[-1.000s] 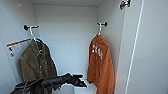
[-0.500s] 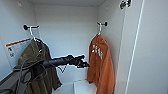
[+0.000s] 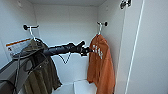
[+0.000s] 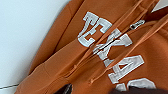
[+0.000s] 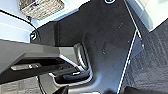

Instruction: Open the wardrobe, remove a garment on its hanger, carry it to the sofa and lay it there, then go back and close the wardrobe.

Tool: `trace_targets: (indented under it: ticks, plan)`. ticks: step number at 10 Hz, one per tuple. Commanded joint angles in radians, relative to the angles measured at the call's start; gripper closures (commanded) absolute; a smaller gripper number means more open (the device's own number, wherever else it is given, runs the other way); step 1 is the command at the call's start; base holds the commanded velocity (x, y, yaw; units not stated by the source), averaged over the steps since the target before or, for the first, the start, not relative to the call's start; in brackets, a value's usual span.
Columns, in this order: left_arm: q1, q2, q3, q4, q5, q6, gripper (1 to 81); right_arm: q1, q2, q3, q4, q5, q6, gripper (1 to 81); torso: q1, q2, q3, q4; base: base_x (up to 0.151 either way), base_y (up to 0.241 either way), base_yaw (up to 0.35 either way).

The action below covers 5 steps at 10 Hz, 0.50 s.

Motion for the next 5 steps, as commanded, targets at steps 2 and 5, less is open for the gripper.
trace_targets:
  ticks: [2,5]
  plan:
    - [-0.335,0.054,-0.089,-0.001,-0.039,-0.118,1.0,0.034,0.003,0.002,-0.001,-0.033,0.003,1.0,0.000,0.000,0.000,0.000,0.000,0.000,0.000]
    - [-0.388,0.111,-0.202,-0.023,-0.099,-0.132,1.0,0.033,0.011,0.002,0.001,-0.033,0.003,1.0,0.000,0.000,0.000,0.000,0.000,0.000,0.000]
